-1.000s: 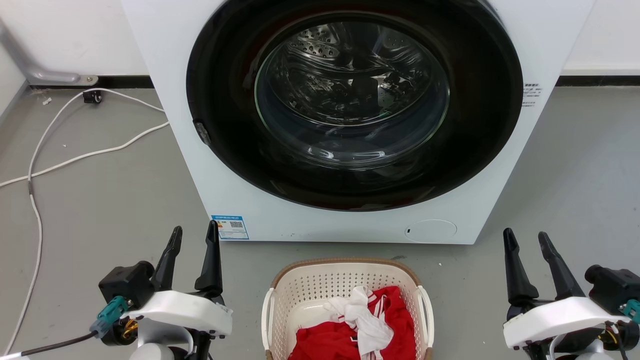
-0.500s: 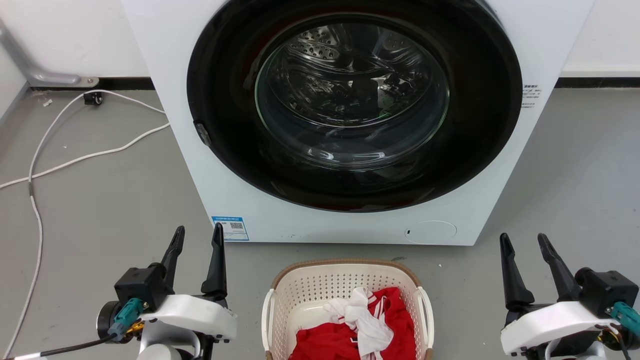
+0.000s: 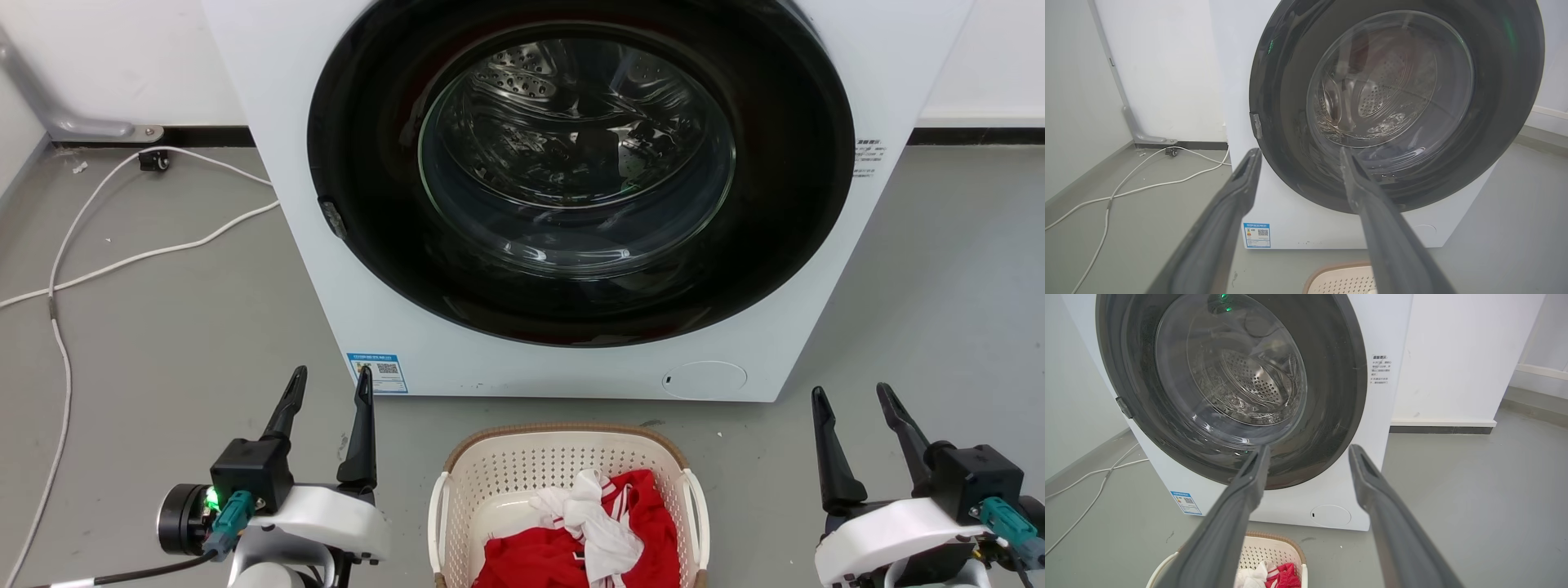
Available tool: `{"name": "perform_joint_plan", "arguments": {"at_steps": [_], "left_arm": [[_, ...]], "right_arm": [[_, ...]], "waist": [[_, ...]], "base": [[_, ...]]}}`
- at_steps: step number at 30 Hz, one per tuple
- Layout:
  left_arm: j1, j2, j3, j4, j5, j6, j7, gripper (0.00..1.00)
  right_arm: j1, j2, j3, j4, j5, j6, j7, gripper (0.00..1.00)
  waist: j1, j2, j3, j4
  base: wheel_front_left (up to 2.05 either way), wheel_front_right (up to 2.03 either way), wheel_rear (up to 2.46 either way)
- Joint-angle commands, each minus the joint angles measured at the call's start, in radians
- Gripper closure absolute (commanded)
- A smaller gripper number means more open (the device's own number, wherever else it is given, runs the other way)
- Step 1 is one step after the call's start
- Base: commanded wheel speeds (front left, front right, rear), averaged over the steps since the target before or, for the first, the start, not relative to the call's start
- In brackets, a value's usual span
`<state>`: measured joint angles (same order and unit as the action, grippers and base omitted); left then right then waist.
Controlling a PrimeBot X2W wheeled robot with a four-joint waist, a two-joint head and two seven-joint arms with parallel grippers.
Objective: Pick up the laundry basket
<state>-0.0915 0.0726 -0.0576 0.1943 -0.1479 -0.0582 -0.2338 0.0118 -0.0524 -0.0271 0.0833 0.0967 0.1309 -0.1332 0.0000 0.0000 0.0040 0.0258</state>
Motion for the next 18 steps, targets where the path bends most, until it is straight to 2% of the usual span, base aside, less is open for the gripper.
{"name": "perform_joint_plan", "arguments": {"at_steps": [1, 14, 18], "left_arm": [[-0.012, 0.003, -0.002, -0.004, 0.019, 0.004, -0.009, 0.00], [-0.007, 0.002, -0.004, -0.002, 0.108, 0.010, -0.031, 0.00], [-0.003, -0.001, 0.001, 0.001, 0.100, 0.010, -0.033, 0.00]], "right_arm": [[0.009, 0.003, -0.001, -0.008, -0.020, 0.000, -0.008, 0.00], [0.018, 0.004, -0.002, -0.010, -0.105, 0.000, -0.021, 0.00], [0.017, 0.004, -0.004, -0.006, -0.105, 0.000, -0.023, 0.00]], "waist": [[0.0000, 0.0000, 0.000, 0.000], [0.0000, 0.0000, 0.001, 0.002], [0.0000, 0.0000, 0.001, 0.001]], "base": [[0.00, 0.00, 0.00], [0.00, 0.00, 0.00], [0.00, 0.00, 0.00]]}}
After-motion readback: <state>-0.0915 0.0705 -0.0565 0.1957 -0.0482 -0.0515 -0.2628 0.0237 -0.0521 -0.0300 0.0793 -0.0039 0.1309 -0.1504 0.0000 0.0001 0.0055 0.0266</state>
